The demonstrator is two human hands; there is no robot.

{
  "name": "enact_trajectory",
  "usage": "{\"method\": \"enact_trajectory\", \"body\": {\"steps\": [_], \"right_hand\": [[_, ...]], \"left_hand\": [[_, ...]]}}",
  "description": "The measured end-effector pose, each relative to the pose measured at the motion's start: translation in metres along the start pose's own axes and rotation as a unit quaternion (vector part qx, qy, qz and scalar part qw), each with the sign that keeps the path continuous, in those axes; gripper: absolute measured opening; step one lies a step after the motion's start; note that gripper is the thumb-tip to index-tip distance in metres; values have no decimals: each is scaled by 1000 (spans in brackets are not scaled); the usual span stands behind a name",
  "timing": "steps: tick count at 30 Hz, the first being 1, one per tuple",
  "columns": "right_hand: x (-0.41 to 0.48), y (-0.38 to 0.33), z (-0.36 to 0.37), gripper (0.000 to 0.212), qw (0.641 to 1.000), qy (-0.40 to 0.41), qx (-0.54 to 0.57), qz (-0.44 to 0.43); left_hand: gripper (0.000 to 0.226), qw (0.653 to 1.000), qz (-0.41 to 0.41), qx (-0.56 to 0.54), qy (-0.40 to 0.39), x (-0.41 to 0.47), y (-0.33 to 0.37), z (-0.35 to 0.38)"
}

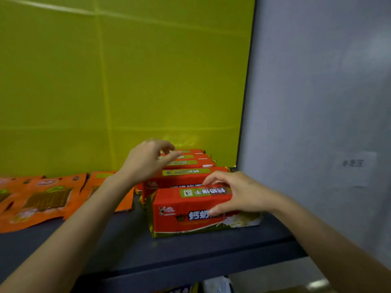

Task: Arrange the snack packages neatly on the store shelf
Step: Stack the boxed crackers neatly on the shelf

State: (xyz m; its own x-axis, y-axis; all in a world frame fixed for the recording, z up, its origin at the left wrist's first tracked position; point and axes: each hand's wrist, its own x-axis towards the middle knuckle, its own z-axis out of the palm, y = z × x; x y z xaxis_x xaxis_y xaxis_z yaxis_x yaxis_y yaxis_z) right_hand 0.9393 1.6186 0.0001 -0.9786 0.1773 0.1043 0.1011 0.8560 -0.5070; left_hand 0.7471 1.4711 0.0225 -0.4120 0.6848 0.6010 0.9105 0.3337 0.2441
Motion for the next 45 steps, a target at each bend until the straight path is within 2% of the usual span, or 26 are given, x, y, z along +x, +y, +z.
{"method": "enact_trajectory", "body": {"steps": [2, 5, 9, 11, 12, 14, 16, 18, 20, 22, 24, 30, 34, 37, 41, 44, 45], "right_hand": [[12, -4, 5, 57, 1000, 0, -24, -17], [28, -11, 11, 62, 995, 13, -90, -38], [37, -14, 18, 70, 964, 80, -241, -80], [35, -12, 20, 80, 954, 133, -248, -102], [31, -9, 20, 85, 953, 177, -225, -101], [23, 1, 19, 81, 945, 295, -117, -73], [14, 14, 17, 66, 923, 375, 83, -5], [10, 23, 17, 60, 884, 352, 295, 83], [10, 29, 23, 58, 843, 300, 423, 143], [10, 28, 30, 55, 825, 252, 477, 169], [13, 28, 37, 57, 824, 227, 489, 175], [32, 30, 42, 60, 795, 228, 531, 186], [40, 34, 46, 60, 807, 228, 511, 188], [43, 33, 47, 58, 812, 237, 499, 187], [41, 28, 42, 49, 821, 232, 485, 192], [37, 27, 32, 36, 865, 260, 394, 171], [36, 27, 27, 37, 885, 278, 339, 155]], "left_hand": [[52, 996, -45, -32, 64, -13, -9, -8], [49, 985, -117, -60, 109, -35, -19, -9], [43, 963, -202, -134, 118, -64, -21, -5], [46, 940, -250, -211, 100, -76, -19, -2], [46, 922, -275, -257, 86, -75, -20, 1], [46, 862, -344, -366, 68, -75, -25, 4], [51, 816, -350, -456, 66, -84, -30, 12], [56, 771, -372, -510, 83, -79, -13, 13], [47, 759, -382, -521, 88, -83, 3, 21], [34, 755, -374, -529, 103, -85, 13, 27], [35, 739, -390, -536, 120, -78, 13, 31], [39, 747, -404, -508, 142, -69, 12, 38], [43, 762, -413, -483, 126, -70, 3, 40], [69, 770, -424, -463, 110, -72, -3, 43], [58, 782, -414, -446, 133, -71, 3, 35], [69, 791, -381, -465, 114, -73, -2, 31], [57, 810, -361, -449, 109, -74, -2, 27]]}}
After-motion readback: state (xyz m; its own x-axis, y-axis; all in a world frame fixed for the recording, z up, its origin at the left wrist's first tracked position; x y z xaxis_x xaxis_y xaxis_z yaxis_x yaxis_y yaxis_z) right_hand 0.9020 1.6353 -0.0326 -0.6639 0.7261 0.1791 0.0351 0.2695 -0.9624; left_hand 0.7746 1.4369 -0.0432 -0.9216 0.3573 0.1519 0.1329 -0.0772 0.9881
